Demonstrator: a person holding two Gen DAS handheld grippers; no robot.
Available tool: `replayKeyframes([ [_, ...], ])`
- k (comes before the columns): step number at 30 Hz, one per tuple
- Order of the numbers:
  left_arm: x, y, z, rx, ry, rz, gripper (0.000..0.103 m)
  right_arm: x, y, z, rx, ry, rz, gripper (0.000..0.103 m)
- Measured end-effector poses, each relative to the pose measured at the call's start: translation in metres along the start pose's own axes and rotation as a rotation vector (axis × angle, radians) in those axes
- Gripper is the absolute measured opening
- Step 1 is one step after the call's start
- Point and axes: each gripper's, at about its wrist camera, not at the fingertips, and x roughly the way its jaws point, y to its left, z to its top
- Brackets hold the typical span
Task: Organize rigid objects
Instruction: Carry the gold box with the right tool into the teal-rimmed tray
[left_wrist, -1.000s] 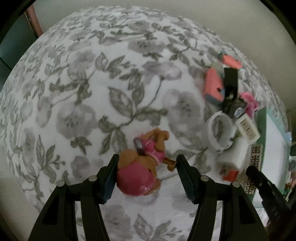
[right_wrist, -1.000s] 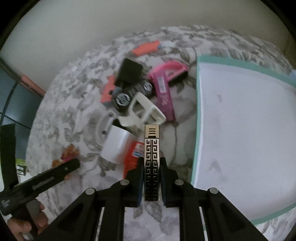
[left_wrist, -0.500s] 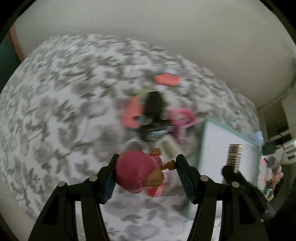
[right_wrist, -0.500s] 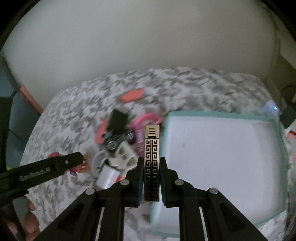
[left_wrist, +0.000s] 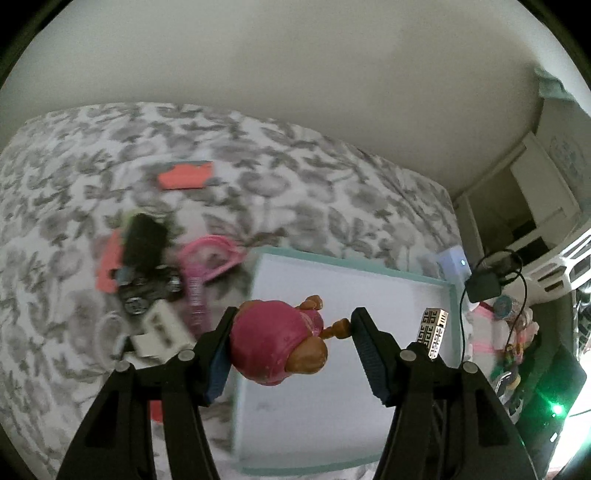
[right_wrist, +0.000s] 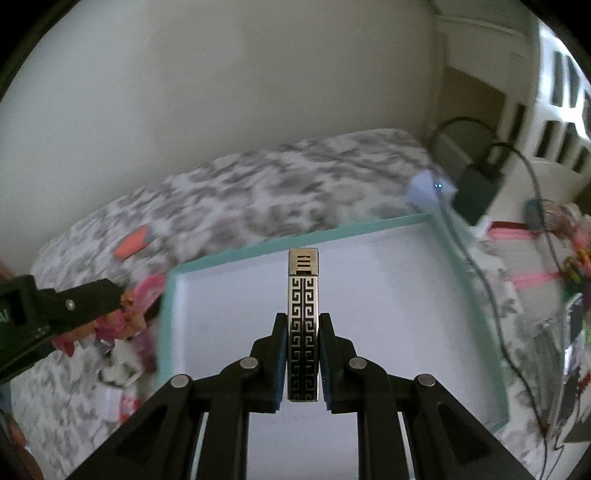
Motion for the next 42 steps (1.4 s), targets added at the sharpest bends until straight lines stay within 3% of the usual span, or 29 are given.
replayKeyframes([
  [3, 0.014, -0.015, -0.004, 0.044, -0.002, 0.010, 0.063, 0.007, -0.016, 0.001, 0.033, -0.004, -0.027, 0.017],
  [7, 0.038, -0.020, -0.010, 0.034, 0.030, 0.003, 0.063, 0.026, -0.037, -0.005, 0.105, 0.053, -0.050, 0.017],
  [15, 0.063, -0.022, -0.023, 0.056, 0.050, 0.024, 0.063, 0.044, -0.036, -0.011, 0.086, 0.085, -0.065, 0.017],
  [28, 0.066, -0.015, -0.022, 0.052, 0.058, -0.011, 0.063, 0.059, -0.023, -0.019, 0.028, 0.154, -0.073, 0.018],
  [33, 0.066, -0.013, -0.021, 0.039, 0.087, -0.010, 0.063, 0.050, -0.019, -0.013, 0.005, 0.129, -0.085, 0.018],
  [42, 0.051, -0.013, -0.018, 0.040, 0.064, 0.005, 0.063, 0.028, -0.014, 0.001, -0.010, 0.094, -0.083, 0.022],
])
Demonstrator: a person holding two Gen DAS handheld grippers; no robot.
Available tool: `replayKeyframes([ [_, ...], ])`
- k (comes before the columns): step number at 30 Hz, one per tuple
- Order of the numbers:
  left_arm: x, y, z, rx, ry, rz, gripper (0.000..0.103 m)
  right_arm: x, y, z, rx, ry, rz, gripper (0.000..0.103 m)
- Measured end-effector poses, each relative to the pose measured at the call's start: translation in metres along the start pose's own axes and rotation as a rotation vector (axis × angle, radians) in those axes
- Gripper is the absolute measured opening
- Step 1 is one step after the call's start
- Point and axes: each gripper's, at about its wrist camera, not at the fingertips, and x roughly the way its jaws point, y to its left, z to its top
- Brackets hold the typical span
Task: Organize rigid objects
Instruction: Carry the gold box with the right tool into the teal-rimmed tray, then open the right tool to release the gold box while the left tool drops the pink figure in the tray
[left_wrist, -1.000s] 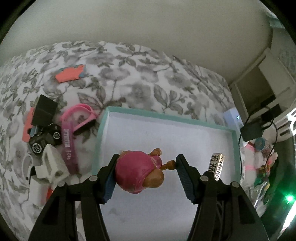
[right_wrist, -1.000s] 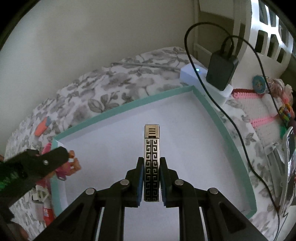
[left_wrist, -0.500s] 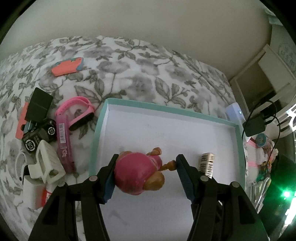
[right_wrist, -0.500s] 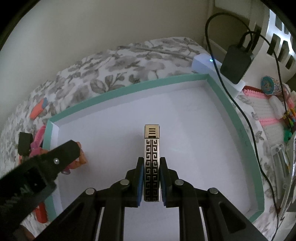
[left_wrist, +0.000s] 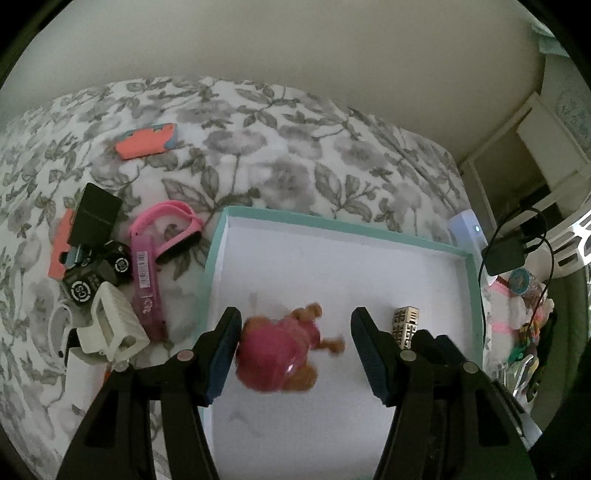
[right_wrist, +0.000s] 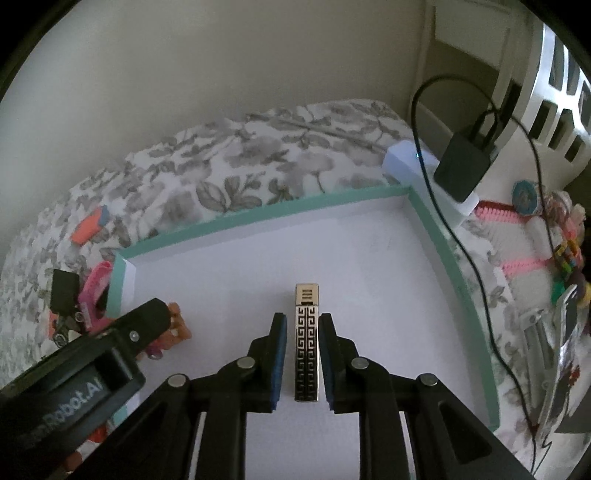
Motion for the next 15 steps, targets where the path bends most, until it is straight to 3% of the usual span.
replayKeyframes([
  [3, -0.002, 0.001, 0.000, 0.004, -0.007, -0.002, 0.063, -0.008, 0.000, 0.003, -0.002, -0.018, 0.002, 0.037],
  [5, -0.003, 0.002, 0.000, 0.002, -0.010, 0.006, 0.064, -0.012, 0.001, 0.004, -0.012, -0.029, -0.014, 0.042],
  [15, -0.004, 0.019, 0.003, -0.045, -0.041, 0.083, 0.087, -0.004, 0.001, 0.000, -0.020, -0.016, -0.024, 0.071],
])
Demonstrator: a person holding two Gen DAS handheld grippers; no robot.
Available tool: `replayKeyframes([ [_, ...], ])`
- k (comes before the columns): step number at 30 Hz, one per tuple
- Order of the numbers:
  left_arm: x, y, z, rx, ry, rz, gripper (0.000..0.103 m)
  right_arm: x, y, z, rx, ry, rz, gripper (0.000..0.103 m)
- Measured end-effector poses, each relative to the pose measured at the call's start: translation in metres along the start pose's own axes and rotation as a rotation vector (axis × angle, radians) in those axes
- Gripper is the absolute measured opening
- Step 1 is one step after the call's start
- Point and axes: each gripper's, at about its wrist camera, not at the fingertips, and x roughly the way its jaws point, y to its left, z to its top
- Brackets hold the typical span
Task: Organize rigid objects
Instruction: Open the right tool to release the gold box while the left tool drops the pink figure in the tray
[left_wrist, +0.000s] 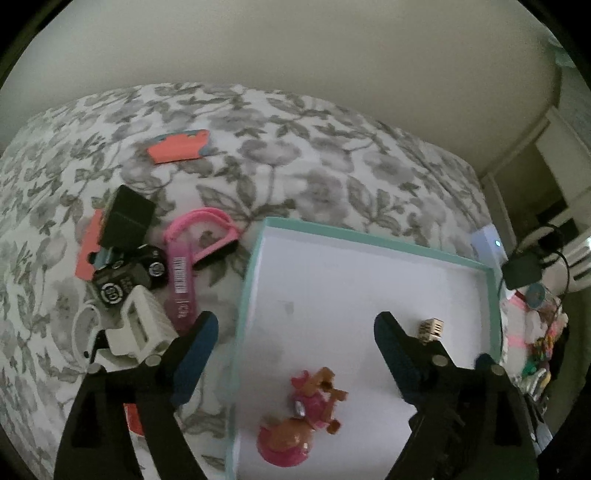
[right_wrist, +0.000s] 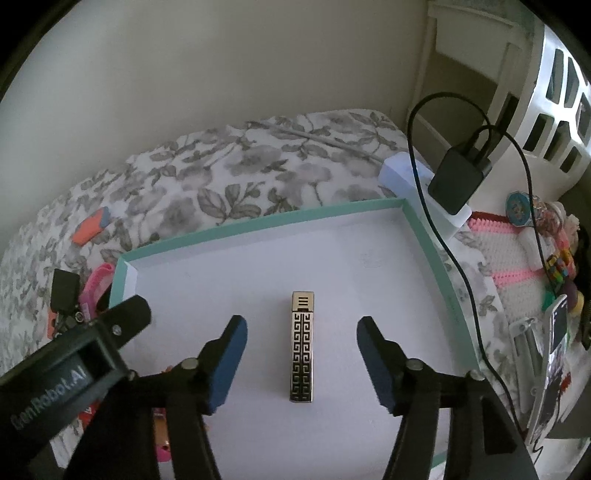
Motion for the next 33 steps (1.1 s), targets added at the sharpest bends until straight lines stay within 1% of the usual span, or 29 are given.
replayKeyframes([
  [2, 0.000, 0.004, 0.000, -0.011, -0.006, 0.020, 0.088, 0.002, 0.001, -0.001, -0.004, 0.001, -0.011, 0.076],
  [4, -0.001, 0.009, 0.001, -0.018, -0.016, 0.039, 0.092, 0.004, 0.001, -0.002, -0.003, 0.008, -0.012, 0.081],
  [5, -0.002, 0.012, 0.001, -0.024, -0.023, 0.049, 0.096, 0.006, 0.000, -0.002, 0.001, 0.012, -0.008, 0.084],
  [6, -0.003, 0.015, 0.001, -0.030, -0.029, 0.055, 0.097, 0.007, 0.000, -0.003, 0.005, 0.015, -0.005, 0.088],
  [12, -0.014, 0.038, 0.003, -0.101, -0.064, 0.092, 0.100, 0.012, 0.000, -0.006, 0.012, 0.026, 0.004, 0.103],
  [16, -0.028, 0.051, 0.005, -0.157, -0.100, 0.099, 0.102, 0.012, 0.000, -0.007, 0.024, 0.023, 0.031, 0.103],
  [20, -0.047, 0.061, 0.003, -0.180, -0.145, 0.138, 0.103, 0.011, 0.006, -0.007, 0.013, 0.013, 0.039, 0.103],
  [24, -0.066, 0.079, -0.006, -0.219, -0.173, 0.171, 0.103, 0.005, 0.011, -0.006, 0.012, -0.008, 0.072, 0.103],
  [25, -0.069, 0.083, -0.008, -0.221, -0.180, 0.184, 0.103, 0.003, 0.014, -0.006, 0.003, -0.015, 0.081, 0.103],
  [29, -0.079, 0.108, -0.021, -0.212, -0.204, 0.275, 0.103, -0.010, 0.033, -0.005, -0.047, -0.053, 0.113, 0.103],
  [30, -0.080, 0.117, -0.023, -0.222, -0.204, 0.287, 0.103, -0.015, 0.039, -0.005, -0.059, -0.068, 0.133, 0.103],
  [33, -0.080, 0.142, -0.029, -0.255, -0.196, 0.292, 0.103, -0.025, 0.054, -0.005, -0.083, -0.087, 0.183, 0.103],
])
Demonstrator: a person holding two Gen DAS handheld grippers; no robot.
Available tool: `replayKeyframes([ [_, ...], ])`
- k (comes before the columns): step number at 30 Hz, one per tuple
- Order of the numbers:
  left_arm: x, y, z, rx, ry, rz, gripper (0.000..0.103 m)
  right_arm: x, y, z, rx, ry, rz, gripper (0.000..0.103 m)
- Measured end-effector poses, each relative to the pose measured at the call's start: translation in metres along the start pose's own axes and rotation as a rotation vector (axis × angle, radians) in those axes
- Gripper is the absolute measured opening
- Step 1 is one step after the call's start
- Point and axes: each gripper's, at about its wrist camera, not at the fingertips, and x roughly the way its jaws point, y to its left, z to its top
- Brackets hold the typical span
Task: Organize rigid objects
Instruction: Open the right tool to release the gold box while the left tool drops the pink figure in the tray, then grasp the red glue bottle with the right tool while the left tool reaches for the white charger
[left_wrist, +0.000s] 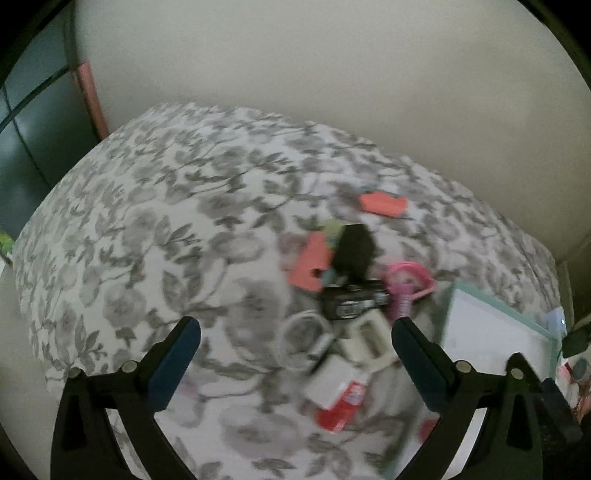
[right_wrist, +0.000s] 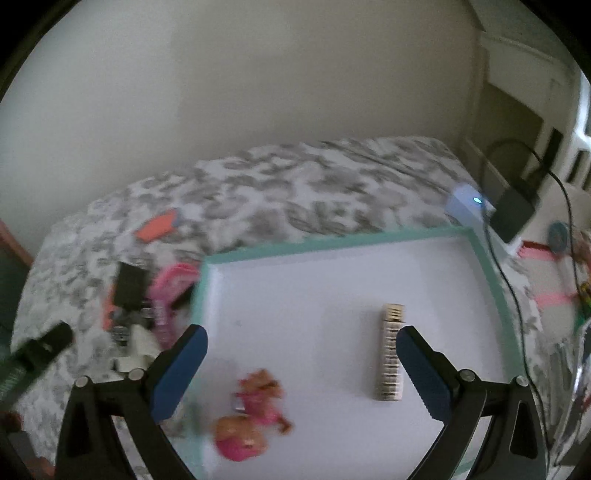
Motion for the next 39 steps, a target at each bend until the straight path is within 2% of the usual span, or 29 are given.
replayKeyframes([
  [4, 0.017, 0.034, 0.002, -0.047, 0.042, 0.054, 0.103, -0.001, 0.027, -0.001, -0.049, 0.013, 0.019, 0.103],
  [8, 0.031, 0.055, 0.001, -0.087, 0.091, 0.050, 0.103, 0.004, 0.053, -0.007, -0.083, 0.052, 0.085, 0.103],
  [13, 0.040, 0.066, -0.001, -0.108, 0.129, 0.049, 0.103, 0.013, 0.086, -0.018, -0.112, 0.108, 0.206, 0.103],
  [18, 0.056, 0.068, -0.005, -0.111, 0.194, 0.031, 0.103, 0.023, 0.106, -0.030, -0.152, 0.148, 0.229, 0.102],
  [24, 0.066, 0.066, -0.009, -0.126, 0.236, -0.011, 0.103, 0.037, 0.117, -0.043, -0.183, 0.213, 0.249, 0.089],
  [29, 0.063, 0.068, -0.009, -0.164, 0.231, -0.055, 0.103, 0.036, 0.119, -0.046, -0.208, 0.208, 0.204, 0.078],
  [30, 0.062, 0.069, -0.008, -0.169, 0.229, -0.060, 0.103, 0.035, 0.118, -0.045, -0.203, 0.206, 0.204, 0.072],
  [31, 0.061, 0.070, -0.008, -0.171, 0.228, -0.064, 0.103, 0.033, 0.116, -0.045, -0.192, 0.200, 0.228, 0.061],
  [32, 0.061, 0.069, -0.008, -0.170, 0.228, -0.066, 0.103, 0.031, 0.115, -0.044, -0.182, 0.203, 0.250, 0.058],
  [39, 0.063, 0.061, -0.009, -0.136, 0.242, -0.074, 0.103, 0.039, 0.123, -0.053, -0.204, 0.259, 0.266, 0.049],
])
